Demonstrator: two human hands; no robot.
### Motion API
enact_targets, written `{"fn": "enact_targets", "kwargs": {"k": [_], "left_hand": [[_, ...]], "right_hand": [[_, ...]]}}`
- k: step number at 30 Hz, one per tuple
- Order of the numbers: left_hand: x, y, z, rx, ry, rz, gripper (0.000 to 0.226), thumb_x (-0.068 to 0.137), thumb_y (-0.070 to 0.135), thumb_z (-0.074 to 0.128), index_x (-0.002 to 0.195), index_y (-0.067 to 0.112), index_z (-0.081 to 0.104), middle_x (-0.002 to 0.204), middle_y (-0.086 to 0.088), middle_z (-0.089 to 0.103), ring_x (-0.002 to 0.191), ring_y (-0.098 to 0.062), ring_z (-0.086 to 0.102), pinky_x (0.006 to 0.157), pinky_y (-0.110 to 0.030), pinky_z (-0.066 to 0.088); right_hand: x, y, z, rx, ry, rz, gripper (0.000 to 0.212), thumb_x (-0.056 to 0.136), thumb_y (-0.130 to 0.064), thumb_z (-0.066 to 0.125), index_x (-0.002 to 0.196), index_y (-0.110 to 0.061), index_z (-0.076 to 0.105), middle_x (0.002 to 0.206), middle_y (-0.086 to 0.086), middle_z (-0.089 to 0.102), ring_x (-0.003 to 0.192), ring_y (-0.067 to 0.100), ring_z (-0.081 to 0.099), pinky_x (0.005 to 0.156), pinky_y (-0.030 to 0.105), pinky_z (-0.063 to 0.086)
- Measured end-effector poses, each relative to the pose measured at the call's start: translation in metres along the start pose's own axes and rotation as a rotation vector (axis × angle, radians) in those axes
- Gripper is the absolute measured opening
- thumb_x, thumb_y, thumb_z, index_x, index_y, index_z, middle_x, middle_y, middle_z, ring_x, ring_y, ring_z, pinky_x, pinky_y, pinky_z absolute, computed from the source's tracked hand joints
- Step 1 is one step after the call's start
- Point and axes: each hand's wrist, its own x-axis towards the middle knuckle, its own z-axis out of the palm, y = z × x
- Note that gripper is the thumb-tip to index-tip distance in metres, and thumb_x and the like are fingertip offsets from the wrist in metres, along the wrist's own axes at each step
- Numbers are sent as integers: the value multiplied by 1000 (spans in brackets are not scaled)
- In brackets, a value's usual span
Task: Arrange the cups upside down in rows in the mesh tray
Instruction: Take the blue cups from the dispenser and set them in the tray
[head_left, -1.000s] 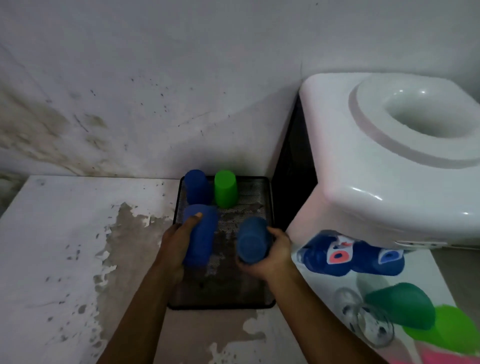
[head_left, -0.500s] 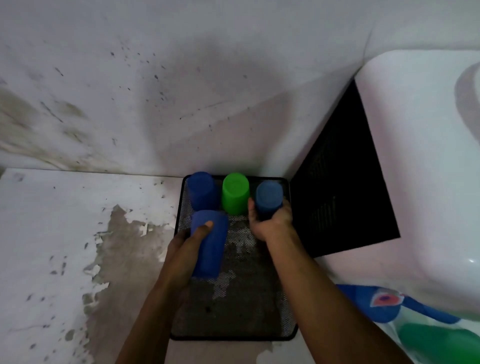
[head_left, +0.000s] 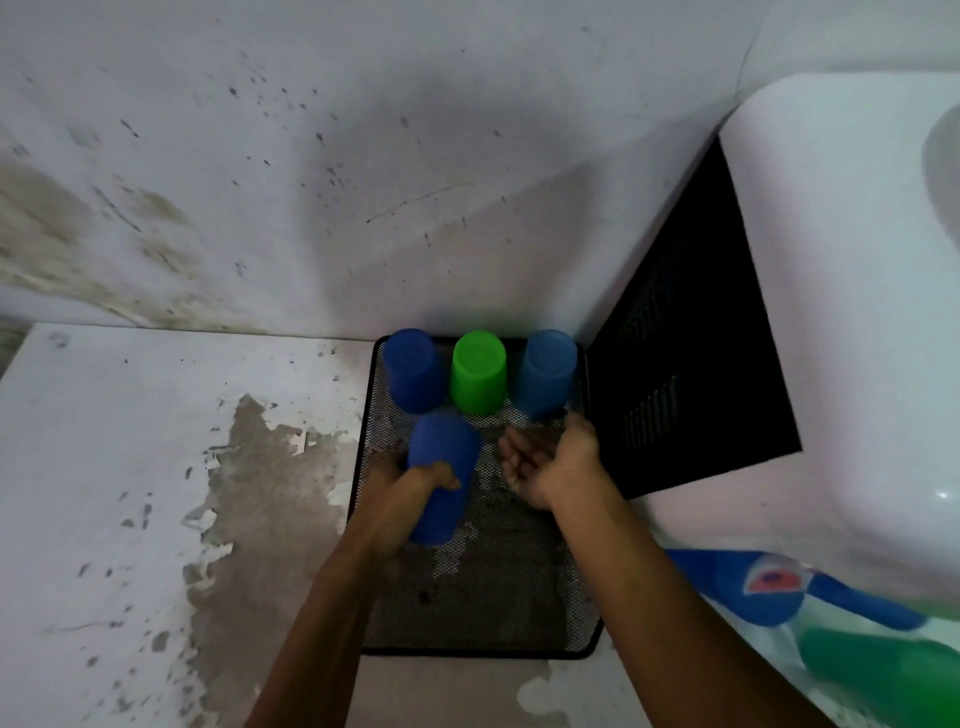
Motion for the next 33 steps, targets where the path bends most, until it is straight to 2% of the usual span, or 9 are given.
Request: {"fn": "enact_targets", "kwargs": {"k": [4,6,9,12,15,19,23,28,33], "left_hand": [[-7,4,14,220,133,141,64,70,20,75,125,10,44,109,-8,56,80,-15,56,60,-27,45],[-8,6,24,328,229,255,66,67,25,79,121,11,45,106,-6,56,78,-13,55,61,-27,47],[-8,8,44,453,240,389,63,62,30,83,107,16,42,99,-2,56,80,-16,57,63,-29,50],[0,7,67,574,191,461,72,57,33,85,112,16,41,102,2,54,86,-19,58,65,-31,52],[9,7,88,675,181,514,70,56,31,84,111,13,44,109,-5,59,95,-26,60,69,-35,52],[16,11,104,675,183,571,70,57,30,85,112,6,49,112,-13,59,101,-33,57,80,-42,52],[20,10,108,621,188,593,69,54,31,83,111,7,51,112,-15,59,101,-34,56,80,-49,53],[13,5,110,534,223,636,58,58,14,85,104,-1,54,105,-15,64,93,-31,61,73,-39,54],[10,-1,112,537,216,632,57,59,9,84,107,0,55,109,-17,65,98,-32,61,80,-40,54]], "right_hand": [[-22,26,-37,-480,72,-161,31,97,-40,41,106,-17,58,82,8,66,67,21,59,60,29,41],[-32,37,-57,-670,105,-270,19,96,-24,45,102,-17,61,77,7,66,62,19,58,55,27,41],[-48,49,-84,-842,116,-370,17,90,-10,48,99,-18,61,80,7,67,62,17,59,50,24,43],[-61,53,-102,-1026,93,-414,11,84,-14,63,91,-23,62,91,2,70,78,15,64,71,33,57],[-69,52,-118,-1218,71,-462,21,78,-28,71,97,-27,62,95,-6,69,90,12,64,90,35,54],[-80,44,-133,-1296,54,-533,24,75,-39,70,95,-31,60,97,-8,68,94,12,63,94,36,52],[-88,36,-147,-1343,63,-587,25,78,-41,69,97,-31,58,100,-5,66,96,14,62,91,36,53],[-96,34,-159,-1351,58,-609,28,80,-38,70,103,-27,59,97,-4,65,91,12,62,88,33,54],[-105,33,-169,-1345,62,-649,27,80,-37,70,103,-25,60,80,-11,61,85,11,62,86,32,53]]}}
